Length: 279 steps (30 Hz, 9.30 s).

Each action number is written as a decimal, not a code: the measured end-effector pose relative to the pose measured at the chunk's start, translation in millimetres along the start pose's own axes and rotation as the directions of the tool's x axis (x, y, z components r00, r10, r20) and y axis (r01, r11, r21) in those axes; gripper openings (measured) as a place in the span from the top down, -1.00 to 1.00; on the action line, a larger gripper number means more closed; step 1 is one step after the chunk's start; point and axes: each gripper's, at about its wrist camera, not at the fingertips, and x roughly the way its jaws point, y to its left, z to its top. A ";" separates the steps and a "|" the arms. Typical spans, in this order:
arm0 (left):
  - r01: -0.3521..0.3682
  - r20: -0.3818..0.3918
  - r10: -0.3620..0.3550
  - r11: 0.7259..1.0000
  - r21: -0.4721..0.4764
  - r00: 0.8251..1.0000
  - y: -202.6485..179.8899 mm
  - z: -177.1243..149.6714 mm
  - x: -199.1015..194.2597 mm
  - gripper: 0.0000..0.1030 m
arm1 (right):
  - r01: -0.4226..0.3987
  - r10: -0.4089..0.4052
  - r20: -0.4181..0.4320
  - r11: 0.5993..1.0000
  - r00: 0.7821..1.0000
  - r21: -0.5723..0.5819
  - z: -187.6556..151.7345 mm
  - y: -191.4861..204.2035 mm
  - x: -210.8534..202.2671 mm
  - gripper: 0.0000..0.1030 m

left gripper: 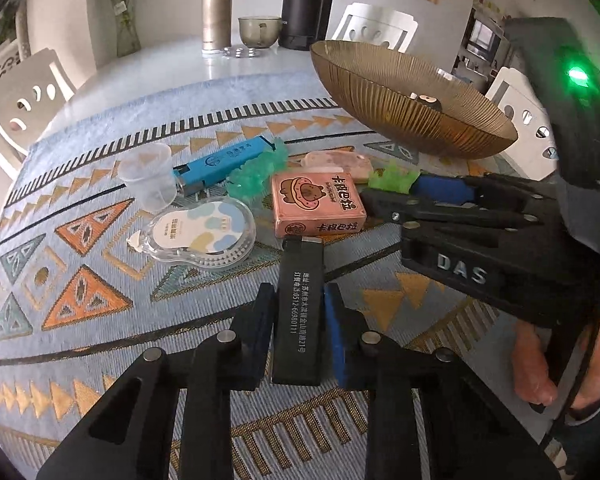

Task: Organize rigid objects
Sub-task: 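Grasp the black USB stick with the left tool while the right tool grasps the green jelly toy, then carry the USB stick and green toy over the amber bowl and open both tools, then withdraw both open tools from the bowl back over the rug, then move both open tools toward the pink box and the clear tape case, then grasp the pink box with the right tool while the left tool grasps the clear tape case, then carry the pink box and tape case over the amber bowl and open both tools, then withdraw both open tools back toward the remaining items on the rug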

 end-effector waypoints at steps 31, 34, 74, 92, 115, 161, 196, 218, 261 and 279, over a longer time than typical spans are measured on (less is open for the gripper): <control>-0.036 0.005 0.036 0.999 -0.028 0.999 -40.4 -60.7 -38.8 0.53 | -0.059 0.058 -0.076 0.998 0.995 -0.008 -106.7 -9.6 -80.8 0.02; -0.032 0.005 0.032 0.999 -0.004 0.999 -44.8 -60.9 -39.6 0.59 | -0.044 0.044 -0.060 0.999 0.997 0.000 -104.5 -9.8 -80.9 0.17; 0.145 0.073 -0.147 0.989 0.033 0.986 -73.0 144.0 27.7 0.53 | 0.026 -0.045 0.045 0.938 0.998 0.347 47.9 -130.2 -53.7 0.17; 0.100 0.308 -0.081 0.994 -0.045 0.948 -16.4 105.6 -144.6 0.10 | -0.153 0.066 0.257 0.929 0.964 0.336 41.2 -112.0 -174.7 -0.01; -0.128 0.156 0.159 0.973 -0.194 0.975 55.8 -48.4 -65.1 -0.65 | -0.145 0.143 0.063 0.989 0.988 0.029 -56.9 14.9 -59.4 -0.05; 0.064 -0.066 -0.049 0.968 0.244 0.997 57.4 46.6 36.1 -0.62 | -0.157 0.138 -0.105 0.969 0.985 -0.190 29.2 42.6 45.8 -0.23; 0.014 -0.072 -0.006 0.994 0.106 0.997 -18.7 -55.5 -34.6 -0.48 | -0.150 0.158 -0.060 0.982 0.986 0.114 -111.2 -9.2 -80.6 -0.18; 0.006 0.016 -0.008 0.992 0.123 1.000 -29.8 -32.3 -23.9 0.12 | 0.009 -0.010 -0.029 1.000 1.000 -0.020 -93.9 31.2 -66.7 0.23; 0.100 0.231 -0.117 0.991 0.087 0.966 -101.9 144.3 0.0 -0.36 | 0.158 -0.238 0.157 0.900 0.958 0.406 41.9 -147.8 -106.3 -0.19; 0.038 0.366 0.023 0.987 -0.159 0.930 1.4 72.3 -138.1 -0.45 | -0.020 -0.005 0.187 0.991 0.982 0.130 13.4 -21.2 -125.1 -0.21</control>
